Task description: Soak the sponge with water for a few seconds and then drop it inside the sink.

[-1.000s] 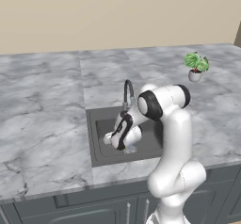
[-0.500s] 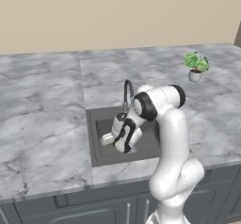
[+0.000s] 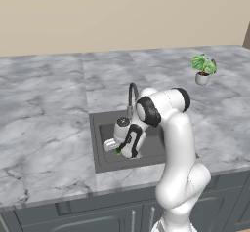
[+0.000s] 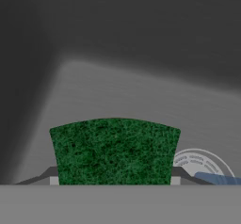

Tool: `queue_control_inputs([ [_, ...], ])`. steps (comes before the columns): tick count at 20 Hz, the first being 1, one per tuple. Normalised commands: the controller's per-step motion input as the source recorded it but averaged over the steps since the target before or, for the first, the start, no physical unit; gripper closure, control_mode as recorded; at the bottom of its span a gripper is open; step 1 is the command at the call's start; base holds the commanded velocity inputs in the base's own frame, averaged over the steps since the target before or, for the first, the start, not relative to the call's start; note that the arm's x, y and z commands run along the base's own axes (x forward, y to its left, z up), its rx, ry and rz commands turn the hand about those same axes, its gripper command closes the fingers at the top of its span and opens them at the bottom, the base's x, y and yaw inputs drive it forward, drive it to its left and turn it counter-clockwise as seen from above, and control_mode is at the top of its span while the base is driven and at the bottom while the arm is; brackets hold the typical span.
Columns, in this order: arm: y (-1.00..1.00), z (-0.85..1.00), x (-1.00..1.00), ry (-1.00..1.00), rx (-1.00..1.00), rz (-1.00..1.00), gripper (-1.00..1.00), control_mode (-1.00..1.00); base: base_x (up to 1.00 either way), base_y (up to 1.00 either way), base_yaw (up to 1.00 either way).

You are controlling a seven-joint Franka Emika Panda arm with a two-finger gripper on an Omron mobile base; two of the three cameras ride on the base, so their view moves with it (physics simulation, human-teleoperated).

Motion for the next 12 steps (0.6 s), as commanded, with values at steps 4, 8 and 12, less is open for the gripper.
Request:
queue_control_inputs([
  [4,0.0,-0.17,0.0,0.0,-0.02,-0.01,1.0,-1.0,0.0,0.0,0.0],
  [8,0.0,-0.03,0.0,0.0,0.0,-0.01,1.0,-1.0,0.0,0.0,0.0],
  [12,0.0,0.0,0.0,0.0,0.0,0.0,1.0,-1.0,0.0,0.0,0.0],
])
